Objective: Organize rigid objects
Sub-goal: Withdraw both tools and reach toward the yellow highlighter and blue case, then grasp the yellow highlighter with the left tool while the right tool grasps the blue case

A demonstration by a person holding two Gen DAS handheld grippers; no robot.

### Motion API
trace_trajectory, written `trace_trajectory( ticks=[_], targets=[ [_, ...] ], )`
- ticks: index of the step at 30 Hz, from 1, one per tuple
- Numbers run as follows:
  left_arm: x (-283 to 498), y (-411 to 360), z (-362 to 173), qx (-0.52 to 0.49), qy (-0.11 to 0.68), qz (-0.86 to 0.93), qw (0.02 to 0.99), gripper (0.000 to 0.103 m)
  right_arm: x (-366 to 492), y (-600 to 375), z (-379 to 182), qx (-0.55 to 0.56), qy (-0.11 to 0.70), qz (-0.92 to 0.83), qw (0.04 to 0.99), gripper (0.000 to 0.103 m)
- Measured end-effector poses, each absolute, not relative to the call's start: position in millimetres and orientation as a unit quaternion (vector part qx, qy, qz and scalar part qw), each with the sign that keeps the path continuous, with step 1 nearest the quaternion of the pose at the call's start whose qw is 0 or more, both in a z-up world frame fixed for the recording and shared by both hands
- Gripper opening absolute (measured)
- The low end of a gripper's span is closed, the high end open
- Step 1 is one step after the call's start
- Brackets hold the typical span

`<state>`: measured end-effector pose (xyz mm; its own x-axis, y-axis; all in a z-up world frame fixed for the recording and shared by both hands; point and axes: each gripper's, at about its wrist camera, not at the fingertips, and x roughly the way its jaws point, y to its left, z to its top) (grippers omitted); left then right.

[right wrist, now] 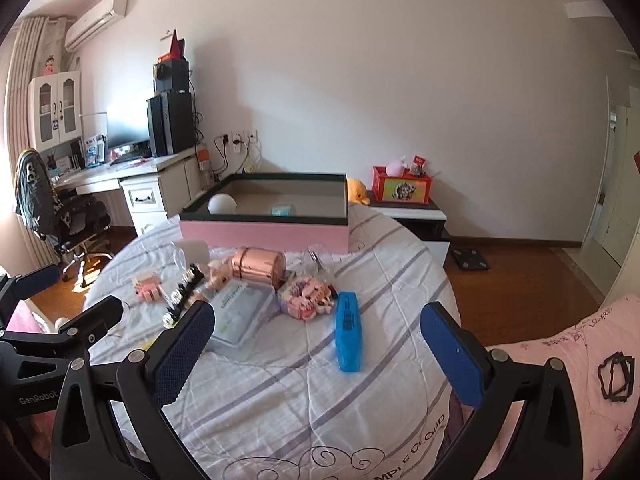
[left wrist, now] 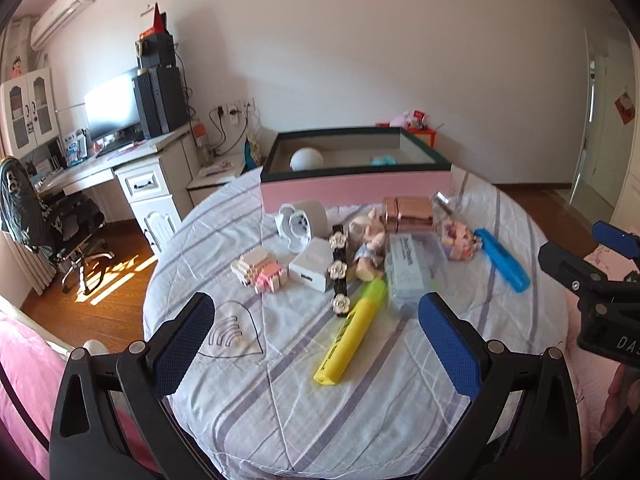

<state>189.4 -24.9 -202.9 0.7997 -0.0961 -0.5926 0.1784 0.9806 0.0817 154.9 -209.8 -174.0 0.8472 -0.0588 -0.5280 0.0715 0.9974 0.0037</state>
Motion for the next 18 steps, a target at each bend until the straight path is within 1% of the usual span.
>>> trace_trajectory(
  ticks=[4,8,9,10,11,12,13,14,15,16,18],
  targets=[
    [208,-28,-235,0.079,0.35,-0.068,0.931,0.103,172,-222,-200,0.018,0.307,-0.043,0.95,0.103],
    [220,-36,-253,0.092,0.37,-0.082,0.921,0.101,185,-230,-216,0.022,0.328,-0.046,0.943,0.103],
    [222,-38,-258,0.095,0.376,-0.084,0.918,0.095,189,-231,-220,0.022,0.333,-0.045,0.941,0.103],
    [224,-40,-261,0.095,0.38,-0.085,0.916,0.081,193,-232,-223,0.021,0.338,-0.044,0.94,0.103],
    [226,-41,-265,0.092,0.385,-0.09,0.914,0.075,197,-233,-226,0.021,0.343,-0.044,0.938,0.103],
    [227,-40,-266,0.084,0.388,-0.101,0.912,0.062,200,-234,-229,0.02,0.348,-0.042,0.936,0.103],
    [227,-40,-264,0.076,0.383,-0.109,0.914,0.046,203,-235,-232,0.019,0.352,-0.043,0.935,0.103],
    [227,-40,-263,0.073,0.38,-0.117,0.915,0.037,206,-235,-235,0.019,0.356,-0.042,0.933,0.103],
    [226,-41,-262,0.074,0.38,-0.123,0.914,0.031,208,-236,-237,0.019,0.359,-0.04,0.932,0.103],
    [225,-42,-262,0.073,0.377,-0.13,0.914,0.015,211,-237,-239,0.019,0.359,-0.039,0.932,0.103],
    [224,-42,-259,0.071,0.376,-0.132,0.914,0.015,216,-240,-241,0.02,0.362,-0.037,0.931,0.103]
  ],
)
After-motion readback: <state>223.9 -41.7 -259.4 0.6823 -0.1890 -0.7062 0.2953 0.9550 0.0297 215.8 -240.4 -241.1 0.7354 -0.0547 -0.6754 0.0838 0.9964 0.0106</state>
